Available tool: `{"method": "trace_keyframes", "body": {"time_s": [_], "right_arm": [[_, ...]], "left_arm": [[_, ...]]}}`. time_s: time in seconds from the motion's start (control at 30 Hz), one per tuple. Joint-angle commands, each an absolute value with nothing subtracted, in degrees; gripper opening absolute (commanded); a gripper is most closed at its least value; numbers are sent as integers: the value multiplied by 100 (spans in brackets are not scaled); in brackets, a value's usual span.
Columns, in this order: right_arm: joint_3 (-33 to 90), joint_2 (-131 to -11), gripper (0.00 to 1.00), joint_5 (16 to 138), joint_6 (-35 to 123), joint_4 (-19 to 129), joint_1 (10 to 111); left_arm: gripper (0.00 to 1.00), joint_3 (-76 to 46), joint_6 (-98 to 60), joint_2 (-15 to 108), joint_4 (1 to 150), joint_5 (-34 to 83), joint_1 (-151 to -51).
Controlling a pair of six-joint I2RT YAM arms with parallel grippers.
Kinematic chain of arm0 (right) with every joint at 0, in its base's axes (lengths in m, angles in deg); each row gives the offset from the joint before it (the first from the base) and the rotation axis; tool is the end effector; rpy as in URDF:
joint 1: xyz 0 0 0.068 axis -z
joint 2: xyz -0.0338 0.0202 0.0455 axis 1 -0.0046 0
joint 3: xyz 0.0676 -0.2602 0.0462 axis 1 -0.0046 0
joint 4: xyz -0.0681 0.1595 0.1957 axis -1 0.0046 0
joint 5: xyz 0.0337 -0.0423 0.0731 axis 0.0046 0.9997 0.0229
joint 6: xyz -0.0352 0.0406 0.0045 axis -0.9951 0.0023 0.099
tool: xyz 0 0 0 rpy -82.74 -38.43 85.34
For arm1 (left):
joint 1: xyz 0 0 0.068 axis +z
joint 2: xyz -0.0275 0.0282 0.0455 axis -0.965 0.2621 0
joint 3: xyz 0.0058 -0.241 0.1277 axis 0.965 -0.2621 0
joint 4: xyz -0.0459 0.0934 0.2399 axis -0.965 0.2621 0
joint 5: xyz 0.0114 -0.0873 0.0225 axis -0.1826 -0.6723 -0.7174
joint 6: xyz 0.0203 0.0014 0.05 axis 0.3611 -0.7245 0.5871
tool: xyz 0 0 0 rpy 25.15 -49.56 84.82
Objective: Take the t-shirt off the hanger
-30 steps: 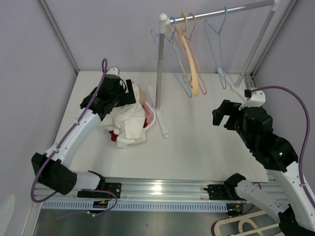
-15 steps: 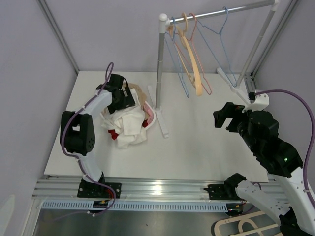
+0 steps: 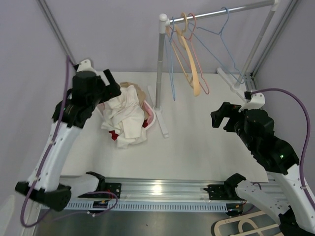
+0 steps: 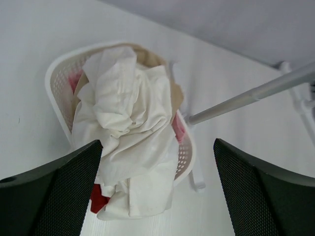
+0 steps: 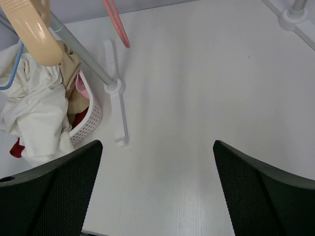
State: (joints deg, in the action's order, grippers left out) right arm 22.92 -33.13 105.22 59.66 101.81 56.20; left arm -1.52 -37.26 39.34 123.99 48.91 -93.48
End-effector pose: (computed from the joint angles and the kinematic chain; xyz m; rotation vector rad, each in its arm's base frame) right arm 0.1065 0.0553 0.4206 0.0555 1.9185 0.3060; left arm 0.2238 -0.0650 0.4366 -0.3681 2.0294 -0.2254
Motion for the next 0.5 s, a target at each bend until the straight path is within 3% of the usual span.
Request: {"method": "trace_keyframes", "body": {"time_s": [0.0,0.2,0.47], "right_arm": [[2216,-3308,100,10445,5966,10017,5599],[2198,-3334,99,10400,5904,10121,5599],[2190,-3308,100,10225,5983,10254,5590]], "left_arm": [[99,-556,-3240,3349,12221,4797,-9493],[99,-2576,-3125,1688,11665,4022,-9537],[100,-3353,-2818,343,11717,4259,-9537]]}}
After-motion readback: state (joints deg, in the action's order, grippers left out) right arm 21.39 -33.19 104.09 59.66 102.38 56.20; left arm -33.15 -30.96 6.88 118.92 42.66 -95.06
